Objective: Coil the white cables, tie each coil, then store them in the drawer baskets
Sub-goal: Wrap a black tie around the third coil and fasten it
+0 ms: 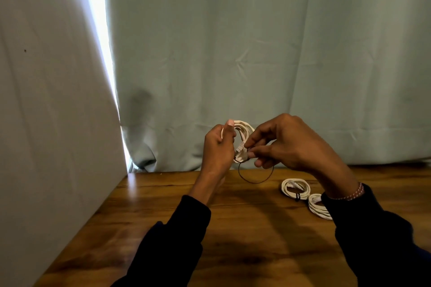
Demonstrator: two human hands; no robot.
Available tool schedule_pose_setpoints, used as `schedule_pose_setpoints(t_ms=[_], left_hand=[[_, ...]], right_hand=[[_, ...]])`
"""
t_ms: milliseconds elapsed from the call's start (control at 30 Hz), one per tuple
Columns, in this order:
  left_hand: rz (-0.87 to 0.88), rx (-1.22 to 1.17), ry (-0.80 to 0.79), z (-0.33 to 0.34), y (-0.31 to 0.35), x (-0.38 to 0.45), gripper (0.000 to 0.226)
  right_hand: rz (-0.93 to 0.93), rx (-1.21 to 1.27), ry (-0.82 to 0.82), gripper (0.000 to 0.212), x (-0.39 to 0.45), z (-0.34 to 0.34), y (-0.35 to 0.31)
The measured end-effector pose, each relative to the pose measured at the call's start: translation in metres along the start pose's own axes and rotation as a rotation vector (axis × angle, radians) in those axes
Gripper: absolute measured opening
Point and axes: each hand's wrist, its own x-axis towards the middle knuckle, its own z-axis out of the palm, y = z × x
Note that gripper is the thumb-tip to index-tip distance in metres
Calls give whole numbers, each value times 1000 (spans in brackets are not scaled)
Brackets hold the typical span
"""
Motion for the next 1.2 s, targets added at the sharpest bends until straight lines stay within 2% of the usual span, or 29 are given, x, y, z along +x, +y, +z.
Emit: schedule_pose_setpoints(t_ms=[100,167,467,733,867,1000,1100,1200], left_hand=[[-7,-19,11,-2,1,1,40],[2,-18,14,-2,1,2,38],[-11,-64,-23,-2,3,0,36],[28,-9,-47,-3,5,-1,39],[71,43,-55,-3,6,-2,38],[147,104,-63,-3,8,-4,35],[168,146,-108,0,6,-5,39],[170,163,-118,3,6,-7,31]], right_hand=[[-31,-5,-36,6,-3,-3,-1],[-82,-96,-10,4,-3,-4,0],[-148,-171,17,11,4,12,5],[-101,-272,205,4,12,18,12],[-61,-496,377,12,14,21,16],[-31,-557,410,18,17,23,17],[-68,-555,488,20,18,25,18],[-151,-515,626,20,18,29,19]])
